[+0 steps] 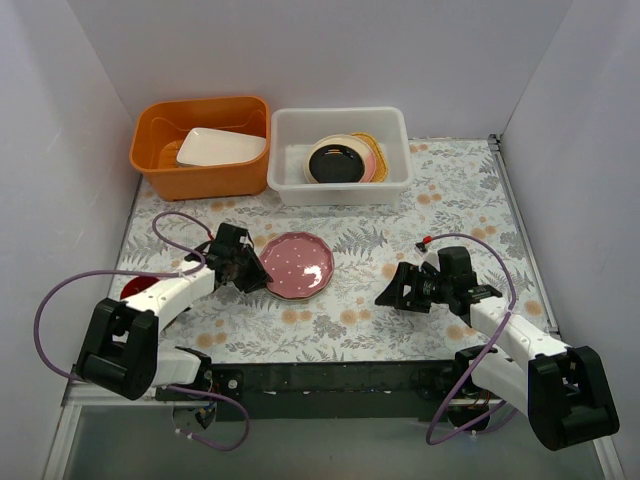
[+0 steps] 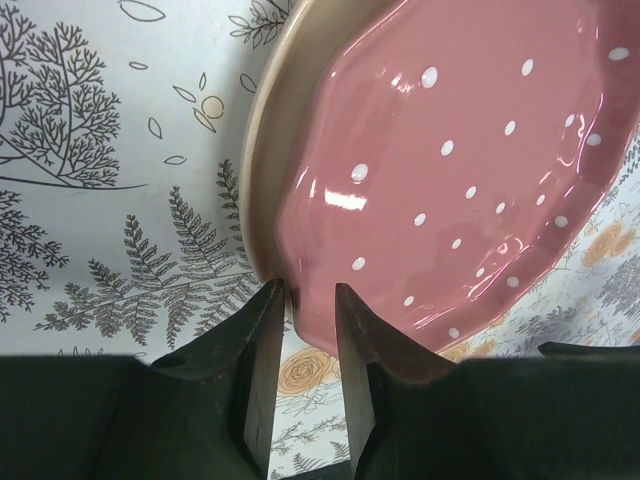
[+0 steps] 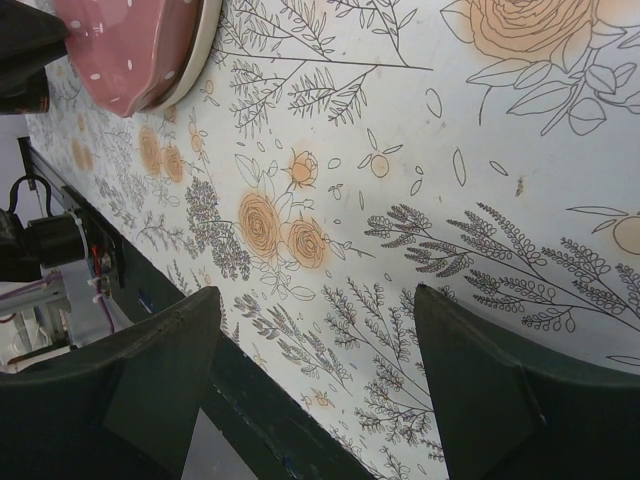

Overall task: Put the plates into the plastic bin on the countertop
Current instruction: Pick up the plate at the center of the board.

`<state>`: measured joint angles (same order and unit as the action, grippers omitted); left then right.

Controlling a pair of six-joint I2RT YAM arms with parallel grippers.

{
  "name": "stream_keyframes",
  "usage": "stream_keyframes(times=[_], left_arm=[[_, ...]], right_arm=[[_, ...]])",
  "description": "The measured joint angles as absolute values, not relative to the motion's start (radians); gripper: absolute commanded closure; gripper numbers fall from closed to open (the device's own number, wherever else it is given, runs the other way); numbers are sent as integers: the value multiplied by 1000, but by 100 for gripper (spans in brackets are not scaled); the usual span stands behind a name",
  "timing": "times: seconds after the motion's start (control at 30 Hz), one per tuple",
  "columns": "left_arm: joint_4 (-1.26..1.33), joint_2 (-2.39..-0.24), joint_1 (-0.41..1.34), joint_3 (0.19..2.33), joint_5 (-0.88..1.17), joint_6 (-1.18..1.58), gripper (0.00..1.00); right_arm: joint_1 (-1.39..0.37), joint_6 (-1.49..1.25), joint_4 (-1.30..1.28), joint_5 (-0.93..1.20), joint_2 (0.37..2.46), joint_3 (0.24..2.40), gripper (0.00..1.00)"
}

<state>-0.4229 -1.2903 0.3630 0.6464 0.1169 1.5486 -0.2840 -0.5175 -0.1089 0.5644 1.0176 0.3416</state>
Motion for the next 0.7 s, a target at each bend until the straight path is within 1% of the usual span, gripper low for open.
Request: stream_keyframes(times=[0.4, 0.43, 0.47, 0.5, 0.53, 0.7], left_arm=[[-387, -1381, 363, 664, 117, 1541, 81], [-385, -1385, 363, 665, 117, 1541, 83], [-384, -1386, 363, 667, 117, 1540, 90], [-381, -1387, 363, 667, 117, 1541, 93], [-379, -1389, 363, 667, 117, 1541, 100], [-358, -1398, 362, 670, 118, 1541, 100]], right_arm=[[-284, -517, -109, 564, 1018, 342, 15], [-284, -517, -109, 564, 1018, 342, 15], [-284, -517, -109, 564, 1018, 342, 15], [-284, -517, -109, 564, 1018, 342, 15], [-284, -517, -109, 564, 1018, 342, 15], [-284, -517, -109, 564, 1018, 342, 15]])
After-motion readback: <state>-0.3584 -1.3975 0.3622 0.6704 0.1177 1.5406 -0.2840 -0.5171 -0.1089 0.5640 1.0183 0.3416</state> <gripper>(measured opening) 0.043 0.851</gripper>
